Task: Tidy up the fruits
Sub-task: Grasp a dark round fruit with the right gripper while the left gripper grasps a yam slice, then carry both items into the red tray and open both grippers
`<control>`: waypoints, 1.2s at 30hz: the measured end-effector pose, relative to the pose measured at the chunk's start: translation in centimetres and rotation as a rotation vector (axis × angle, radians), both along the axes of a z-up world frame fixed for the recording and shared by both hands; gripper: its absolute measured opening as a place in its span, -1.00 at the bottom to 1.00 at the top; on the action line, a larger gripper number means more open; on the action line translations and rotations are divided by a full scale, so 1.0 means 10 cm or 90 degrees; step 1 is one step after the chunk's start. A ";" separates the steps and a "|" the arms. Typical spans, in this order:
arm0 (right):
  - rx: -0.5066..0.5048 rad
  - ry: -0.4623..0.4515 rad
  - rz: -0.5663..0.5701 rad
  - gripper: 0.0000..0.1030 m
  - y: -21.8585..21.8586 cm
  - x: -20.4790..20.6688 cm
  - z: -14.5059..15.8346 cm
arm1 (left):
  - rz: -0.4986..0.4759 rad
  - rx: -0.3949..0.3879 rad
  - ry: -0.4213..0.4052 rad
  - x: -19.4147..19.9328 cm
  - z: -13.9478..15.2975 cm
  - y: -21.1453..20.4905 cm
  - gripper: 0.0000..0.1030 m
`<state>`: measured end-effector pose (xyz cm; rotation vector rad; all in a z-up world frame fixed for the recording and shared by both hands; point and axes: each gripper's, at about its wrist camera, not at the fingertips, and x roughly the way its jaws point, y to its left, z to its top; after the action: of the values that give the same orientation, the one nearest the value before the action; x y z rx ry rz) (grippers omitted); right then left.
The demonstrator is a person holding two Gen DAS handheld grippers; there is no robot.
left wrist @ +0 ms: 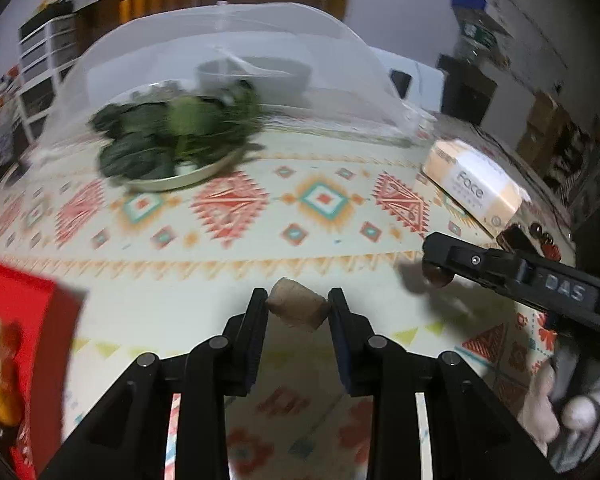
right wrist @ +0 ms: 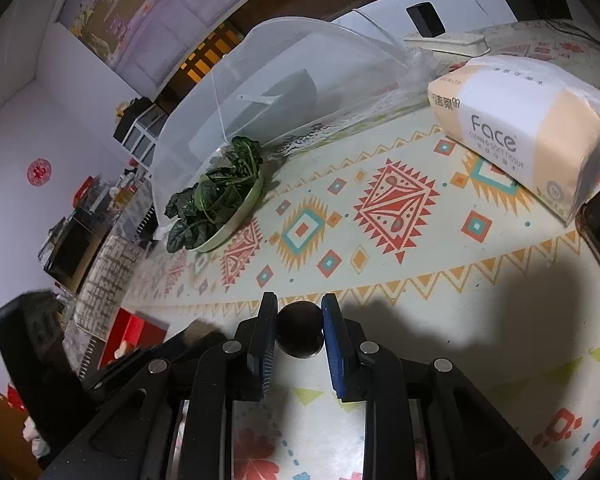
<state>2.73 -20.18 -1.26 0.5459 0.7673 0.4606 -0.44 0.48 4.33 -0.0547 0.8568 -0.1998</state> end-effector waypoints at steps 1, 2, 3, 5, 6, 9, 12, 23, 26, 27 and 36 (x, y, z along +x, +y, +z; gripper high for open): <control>-0.001 0.000 0.001 -0.53 0.02 -0.01 0.00 | 0.013 -0.006 0.000 -0.06 0.03 0.09 -0.42; -0.005 0.000 0.001 -0.53 0.04 -0.01 0.00 | 0.026 -0.013 -0.001 -0.11 0.05 0.18 -0.42; -0.007 0.002 0.004 -0.53 0.08 -0.02 0.01 | 0.041 -0.020 -0.001 -0.17 0.08 0.29 -0.42; 0.004 0.013 0.021 -0.53 0.16 -0.02 0.01 | 0.071 -0.035 -0.004 -0.31 0.13 0.53 -0.42; 0.007 0.018 0.030 -0.53 0.22 -0.03 0.01 | 0.082 -0.038 -0.005 -0.36 0.15 0.62 -0.42; 0.000 0.016 0.046 -0.53 0.38 -0.10 0.08 | 0.122 -0.051 -0.017 -0.57 0.24 0.97 -0.42; -0.006 0.005 0.066 -0.53 0.59 -0.21 0.18 | 0.156 -0.073 -0.029 -0.77 0.30 1.28 -0.42; -0.038 -0.034 0.128 -0.53 1.25 -0.57 0.51 | 0.241 -0.130 -0.049 -1.27 0.31 2.11 -0.42; -0.045 -0.040 0.153 -0.53 1.48 -0.65 0.55 | 0.275 -0.139 -0.052 -1.37 0.28 2.35 -0.42; -0.047 -0.042 0.161 -0.53 1.55 -0.67 0.57 | 0.287 -0.144 -0.053 -1.41 0.28 2.45 -0.42; -0.077 -0.051 0.235 -0.53 2.31 -0.80 0.60 | 0.361 -0.163 -0.062 -1.67 0.20 3.07 -0.42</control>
<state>-5.27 2.92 4.73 0.2703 0.8162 0.7669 -17.16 31.13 6.32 -0.5167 0.6845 0.2208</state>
